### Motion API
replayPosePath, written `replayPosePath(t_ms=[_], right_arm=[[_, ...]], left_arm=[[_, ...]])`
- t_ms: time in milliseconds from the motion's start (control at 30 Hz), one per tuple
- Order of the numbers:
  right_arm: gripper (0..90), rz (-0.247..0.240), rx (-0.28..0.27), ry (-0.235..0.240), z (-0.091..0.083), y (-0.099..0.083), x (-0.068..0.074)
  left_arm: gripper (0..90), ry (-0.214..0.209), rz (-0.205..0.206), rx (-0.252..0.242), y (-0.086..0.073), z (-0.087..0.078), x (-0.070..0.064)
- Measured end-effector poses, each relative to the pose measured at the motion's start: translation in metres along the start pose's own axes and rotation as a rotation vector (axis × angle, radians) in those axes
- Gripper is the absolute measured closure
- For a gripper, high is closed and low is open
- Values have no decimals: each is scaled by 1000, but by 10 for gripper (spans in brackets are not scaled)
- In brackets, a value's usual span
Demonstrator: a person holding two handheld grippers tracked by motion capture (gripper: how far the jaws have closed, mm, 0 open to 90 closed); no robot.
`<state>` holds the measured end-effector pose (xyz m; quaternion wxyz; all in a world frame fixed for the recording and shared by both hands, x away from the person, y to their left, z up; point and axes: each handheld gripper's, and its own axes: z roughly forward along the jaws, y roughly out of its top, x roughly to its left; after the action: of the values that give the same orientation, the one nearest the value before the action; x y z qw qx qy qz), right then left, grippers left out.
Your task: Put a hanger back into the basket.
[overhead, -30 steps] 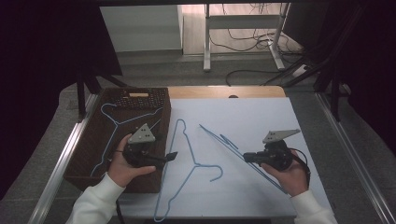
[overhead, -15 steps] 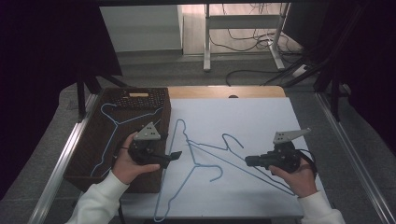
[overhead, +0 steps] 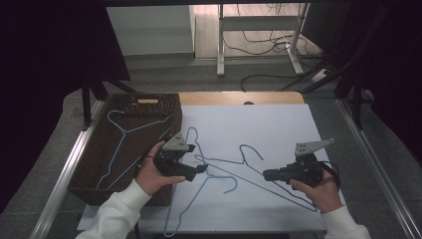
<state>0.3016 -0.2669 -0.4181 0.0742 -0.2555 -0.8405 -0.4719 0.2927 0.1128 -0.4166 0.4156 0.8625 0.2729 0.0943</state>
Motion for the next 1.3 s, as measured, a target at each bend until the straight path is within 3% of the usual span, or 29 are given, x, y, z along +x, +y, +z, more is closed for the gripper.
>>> replayPosePath(t_ms=[200,433,700,833,900,1000,1133,1300], right_arm=[[875,-6,6,18,1,0,1],[874,-12,12,44,2,0,1],[874,-21,13,71,3,0,1],[874,-24,15,69,3,-1,0],[874,-21,16,59,3,-1,-1],[873,-36,17,28,1,-2,-2],[863,-49,26,-45,-1,-3,-6],[804,-21,0,-110,4,-7,-18]], left_arm=[[246,-56,5,17,7,18,-5],[326,-84,44,79,12,41,-11],[501,-92,108,129,14,58,-17],[669,-68,133,137,14,59,-19],[717,-61,146,146,14,59,-21],[769,-50,202,164,14,58,-28],[836,-88,243,171,14,53,-33],[868,-141,220,163,12,48,-33]])
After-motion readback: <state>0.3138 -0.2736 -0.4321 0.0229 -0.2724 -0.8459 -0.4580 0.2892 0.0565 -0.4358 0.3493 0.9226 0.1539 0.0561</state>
